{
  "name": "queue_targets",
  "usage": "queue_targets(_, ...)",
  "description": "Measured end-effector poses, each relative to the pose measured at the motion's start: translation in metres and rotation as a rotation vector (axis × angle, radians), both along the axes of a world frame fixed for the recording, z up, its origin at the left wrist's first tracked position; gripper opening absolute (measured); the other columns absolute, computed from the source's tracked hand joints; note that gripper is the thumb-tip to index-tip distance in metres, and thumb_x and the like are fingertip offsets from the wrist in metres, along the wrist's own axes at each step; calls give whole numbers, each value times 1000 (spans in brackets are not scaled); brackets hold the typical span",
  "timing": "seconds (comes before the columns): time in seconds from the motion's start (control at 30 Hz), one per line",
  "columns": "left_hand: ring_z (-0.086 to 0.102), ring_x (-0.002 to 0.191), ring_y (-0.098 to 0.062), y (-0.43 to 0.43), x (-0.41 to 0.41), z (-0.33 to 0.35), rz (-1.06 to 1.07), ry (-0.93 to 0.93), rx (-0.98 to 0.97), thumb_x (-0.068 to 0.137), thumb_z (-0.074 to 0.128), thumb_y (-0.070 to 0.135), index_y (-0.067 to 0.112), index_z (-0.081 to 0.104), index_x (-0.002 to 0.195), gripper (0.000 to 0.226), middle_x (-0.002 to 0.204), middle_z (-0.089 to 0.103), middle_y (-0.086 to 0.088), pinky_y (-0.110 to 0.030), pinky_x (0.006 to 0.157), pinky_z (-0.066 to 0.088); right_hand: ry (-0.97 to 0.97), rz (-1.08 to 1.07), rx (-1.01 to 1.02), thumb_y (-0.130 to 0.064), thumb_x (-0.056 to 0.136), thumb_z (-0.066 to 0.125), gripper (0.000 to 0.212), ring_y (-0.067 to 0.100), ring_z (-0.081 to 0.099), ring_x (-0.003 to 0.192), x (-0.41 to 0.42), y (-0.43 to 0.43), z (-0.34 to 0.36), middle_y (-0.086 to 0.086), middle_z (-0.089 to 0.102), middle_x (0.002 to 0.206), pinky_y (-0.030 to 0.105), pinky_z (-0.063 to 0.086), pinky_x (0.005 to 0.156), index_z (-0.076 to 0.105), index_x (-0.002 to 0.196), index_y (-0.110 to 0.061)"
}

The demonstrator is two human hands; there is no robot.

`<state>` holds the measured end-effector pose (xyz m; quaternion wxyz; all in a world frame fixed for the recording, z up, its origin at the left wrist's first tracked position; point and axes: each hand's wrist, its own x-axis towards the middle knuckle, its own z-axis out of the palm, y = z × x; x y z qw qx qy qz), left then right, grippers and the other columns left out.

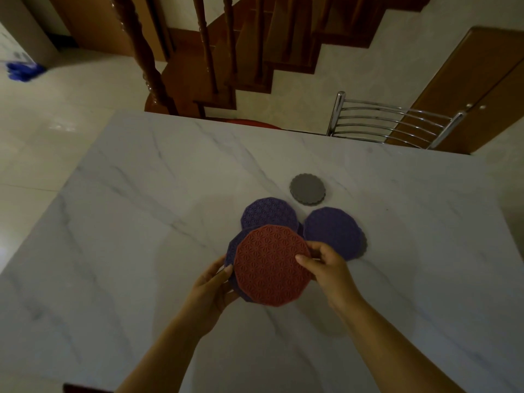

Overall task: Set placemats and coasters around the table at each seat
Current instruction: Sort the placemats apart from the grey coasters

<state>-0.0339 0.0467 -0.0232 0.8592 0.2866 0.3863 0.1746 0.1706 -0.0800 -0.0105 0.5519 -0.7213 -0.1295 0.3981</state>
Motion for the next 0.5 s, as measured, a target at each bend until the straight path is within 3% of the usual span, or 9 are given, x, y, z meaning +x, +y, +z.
queue_targets(0.07,73,81,-20,0,1,-1,-8,4,10,80,58,14,14,64,116,37,102,75,-6,-33,65,61,-78,13,-20,-12,79,71,25,7,64,87,-3,2,1,-7,68,94,20,52,74,62,92,-31)
queue_targets(0.13,73,82,-20,1,1,-1,-23,0,16,80,58,15,16,66,116,36,102,75,-6,-32,66,60,-68,20,-18,-12,81,69,26,12,63,93,-4,3,1,-1,67,101,28,53,81,59,94,-33)
queue_targets(0.23,73,82,-19,3,3,-1,-58,-1,15,80,58,18,19,72,109,32,101,75,-6,-32,67,60,-41,29,-34,-15,84,67,28,17,64,93,-6,3,1,5,66,106,32,54,77,57,104,-31)
queue_targets(0.37,72,80,-19,5,5,0,-95,11,18,80,59,20,16,69,114,36,98,74,-7,-34,70,61,-126,40,-47,-17,84,67,31,19,62,100,-9,2,2,-4,63,106,38,54,86,57,110,-31)
queue_targets(0.43,71,76,-19,5,5,1,-117,17,6,78,61,16,14,66,113,36,93,74,-6,-35,68,61,-173,60,-52,-17,84,67,30,14,61,98,-8,1,2,-13,61,101,34,54,84,58,107,-33)
queue_targets(0.5,71,70,-19,5,5,0,-120,34,-17,74,62,9,12,64,111,37,88,74,-6,-34,62,61,-222,78,-46,-17,83,68,30,5,59,92,-8,1,4,-20,59,97,20,50,77,57,103,-37)
